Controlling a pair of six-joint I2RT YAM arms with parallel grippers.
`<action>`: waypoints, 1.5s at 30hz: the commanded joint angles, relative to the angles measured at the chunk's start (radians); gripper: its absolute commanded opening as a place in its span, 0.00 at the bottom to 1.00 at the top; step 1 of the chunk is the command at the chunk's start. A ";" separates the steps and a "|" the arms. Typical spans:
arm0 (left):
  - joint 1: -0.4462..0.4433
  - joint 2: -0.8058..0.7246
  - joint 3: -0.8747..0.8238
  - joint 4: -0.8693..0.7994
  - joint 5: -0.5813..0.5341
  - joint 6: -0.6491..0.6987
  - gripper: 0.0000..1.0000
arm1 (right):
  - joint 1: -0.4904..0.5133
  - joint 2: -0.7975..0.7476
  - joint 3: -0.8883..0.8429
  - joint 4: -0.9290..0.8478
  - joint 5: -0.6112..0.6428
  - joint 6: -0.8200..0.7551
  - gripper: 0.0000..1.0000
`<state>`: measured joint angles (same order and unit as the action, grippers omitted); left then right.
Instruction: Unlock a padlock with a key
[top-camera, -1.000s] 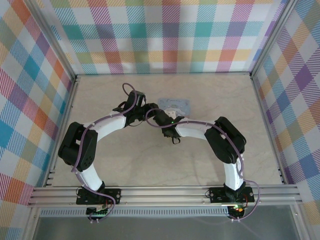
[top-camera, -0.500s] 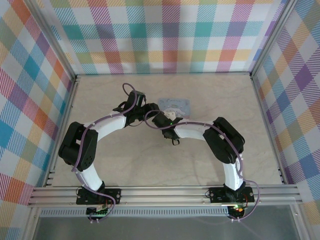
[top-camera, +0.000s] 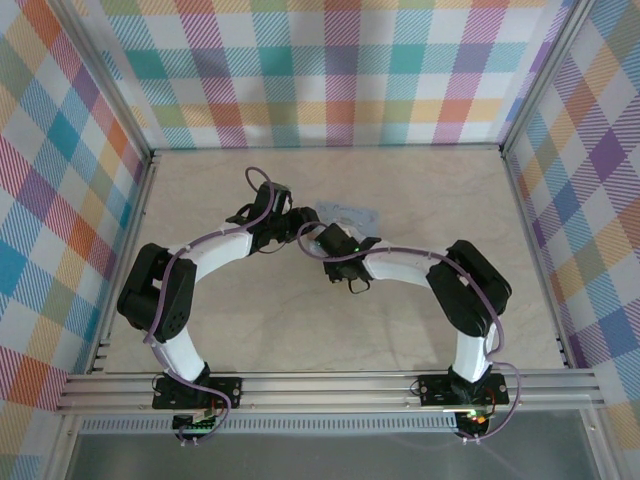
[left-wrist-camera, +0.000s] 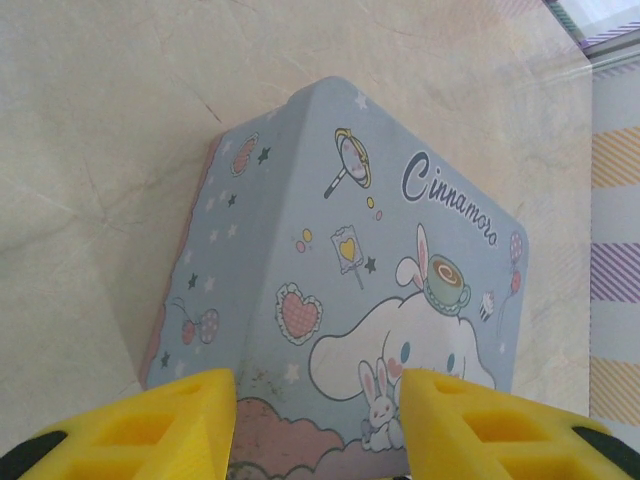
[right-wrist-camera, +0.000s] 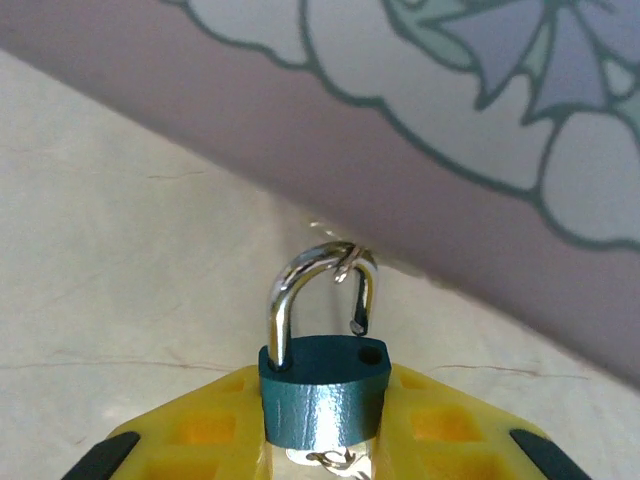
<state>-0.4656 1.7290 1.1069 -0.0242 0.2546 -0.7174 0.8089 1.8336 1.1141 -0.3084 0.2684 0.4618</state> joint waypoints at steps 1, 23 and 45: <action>0.018 0.013 -0.007 0.003 0.024 -0.003 0.47 | -0.070 -0.056 -0.026 0.048 -0.239 0.001 0.20; 0.022 0.013 -0.010 0.010 0.030 -0.006 0.47 | -0.107 -0.167 -0.063 -0.040 -0.118 0.127 0.41; 0.022 0.007 -0.026 0.021 0.037 -0.011 0.47 | -0.027 0.098 0.207 -0.265 0.097 0.314 0.43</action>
<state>-0.4591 1.7439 1.0973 -0.0227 0.2718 -0.7185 0.7742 1.9118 1.2839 -0.5060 0.3138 0.7292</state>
